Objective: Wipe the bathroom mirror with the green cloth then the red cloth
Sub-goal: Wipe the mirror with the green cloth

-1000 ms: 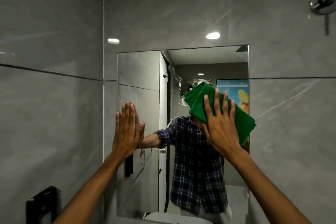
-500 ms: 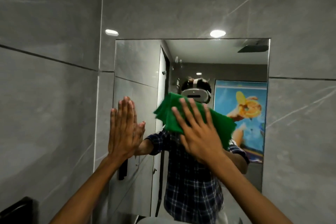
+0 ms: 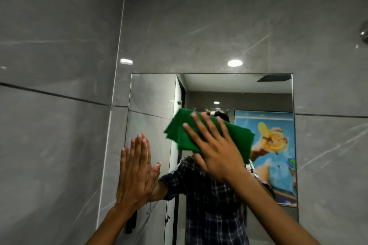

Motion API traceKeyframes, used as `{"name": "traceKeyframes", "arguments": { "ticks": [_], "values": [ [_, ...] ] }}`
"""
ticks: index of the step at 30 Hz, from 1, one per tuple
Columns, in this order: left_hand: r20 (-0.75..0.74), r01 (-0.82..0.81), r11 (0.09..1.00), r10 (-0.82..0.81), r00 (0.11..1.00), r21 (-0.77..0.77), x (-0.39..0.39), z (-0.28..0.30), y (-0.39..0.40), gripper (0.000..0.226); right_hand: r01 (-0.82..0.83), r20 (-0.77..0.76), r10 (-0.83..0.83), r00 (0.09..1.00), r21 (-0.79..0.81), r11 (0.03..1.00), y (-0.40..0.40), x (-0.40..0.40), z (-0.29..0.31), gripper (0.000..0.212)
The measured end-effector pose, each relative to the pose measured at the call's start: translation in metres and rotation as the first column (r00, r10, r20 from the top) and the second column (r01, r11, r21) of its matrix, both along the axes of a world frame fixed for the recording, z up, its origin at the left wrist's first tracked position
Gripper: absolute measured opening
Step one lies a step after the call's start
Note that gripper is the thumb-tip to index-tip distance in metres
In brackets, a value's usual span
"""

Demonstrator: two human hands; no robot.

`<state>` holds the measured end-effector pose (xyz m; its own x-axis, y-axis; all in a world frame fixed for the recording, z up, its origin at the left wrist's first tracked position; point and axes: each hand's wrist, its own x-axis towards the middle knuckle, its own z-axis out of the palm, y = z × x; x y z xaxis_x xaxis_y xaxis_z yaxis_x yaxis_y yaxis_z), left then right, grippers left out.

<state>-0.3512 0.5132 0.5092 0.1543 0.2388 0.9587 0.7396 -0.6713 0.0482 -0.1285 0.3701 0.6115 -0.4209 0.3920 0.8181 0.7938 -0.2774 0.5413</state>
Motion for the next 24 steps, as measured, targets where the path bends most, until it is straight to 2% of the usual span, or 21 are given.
{"name": "traceKeyframes", "arguments": {
  "ticks": [2,4,6,7,8,9,11,12,13,14,15,17,19,21,23,24],
  "values": [
    [-0.003,0.018,1.000,-0.018,1.000,-0.011,0.002,0.000,-0.002,0.078,0.087,-0.330,-0.014,0.944,0.206,0.975,-0.014,0.017,0.006,0.081],
    [-0.001,0.020,1.000,-0.020,1.000,-0.018,0.002,0.001,-0.005,0.078,0.178,-0.637,0.116,0.762,0.379,0.908,-0.012,-0.003,0.034,0.079],
    [-0.002,0.016,1.000,-0.016,1.000,-0.021,0.002,0.003,-0.007,0.077,0.194,-0.733,0.245,0.634,0.458,0.868,0.002,-0.045,0.068,0.080],
    [-0.003,0.010,1.000,-0.010,1.000,-0.019,0.000,0.003,-0.007,0.077,0.163,-0.729,0.272,0.628,0.465,0.870,0.011,-0.065,0.081,0.079],
    [-0.005,0.004,1.000,-0.004,1.000,-0.016,-0.001,0.003,-0.007,0.077,0.107,-0.693,0.269,0.669,0.447,0.888,0.022,-0.081,0.086,0.078],
    [-0.004,0.000,1.000,0.000,1.000,-0.011,-0.001,0.003,-0.007,0.076,0.036,-0.621,0.238,0.747,0.395,0.918,0.033,-0.091,0.084,0.078],
    [-0.007,-0.002,1.000,0.002,1.000,-0.003,-0.001,0.003,-0.007,0.076,-0.099,-0.350,0.151,0.925,0.160,0.982,0.045,-0.098,0.064,0.080],
    [-0.009,0.002,1.000,-0.002,1.000,0.001,-0.001,0.003,-0.007,0.077,-0.119,-0.182,0.125,0.975,0.042,0.992,0.043,-0.089,0.052,0.082],
    [-0.011,0.002,1.000,-0.002,1.000,0.006,-0.001,0.003,-0.007,0.077,-0.109,-0.047,0.107,0.993,-0.033,0.994,0.037,-0.073,0.044,0.083],
    [-0.013,0.002,1.000,-0.002,1.000,0.009,-0.001,0.003,-0.007,0.077,-0.088,0.017,0.089,0.996,-0.052,0.995,0.028,-0.052,0.037,0.085],
    [-0.014,0.001,1.000,-0.001,1.000,0.008,-0.001,0.003,-0.007,0.077,-0.068,0.007,0.068,0.998,-0.009,0.998,0.017,-0.028,0.033,0.087],
    [-0.018,-0.003,1.000,0.002,1.000,-0.007,-0.001,0.003,-0.006,0.078,0.015,-0.199,0.021,0.980,0.174,0.985,-0.010,0.017,0.030,0.087],
    [-0.018,-0.011,1.000,0.010,1.000,-0.020,0.000,0.003,-0.004,0.080,0.148,-0.497,0.051,0.866,0.353,0.924,-0.030,0.041,0.040,0.083],
    [-0.020,-0.004,1.000,0.004,1.000,-0.022,0.002,0.003,-0.005,0.079,0.253,-0.716,0.192,0.671,0.464,0.849,-0.032,0.034,0.063,0.080],
    [-0.013,0.008,1.000,-0.008,1.000,-0.019,0.001,0.003,-0.005,0.078,0.301,-0.801,0.350,0.486,0.529,0.794,-0.019,-0.002,0.089,0.077],
    [-0.008,0.008,1.000,-0.009,1.000,-0.014,0.002,0.002,-0.005,0.078,0.297,-0.807,0.395,0.440,0.545,0.784,-0.009,-0.023,0.097,0.075]
  ]
}}
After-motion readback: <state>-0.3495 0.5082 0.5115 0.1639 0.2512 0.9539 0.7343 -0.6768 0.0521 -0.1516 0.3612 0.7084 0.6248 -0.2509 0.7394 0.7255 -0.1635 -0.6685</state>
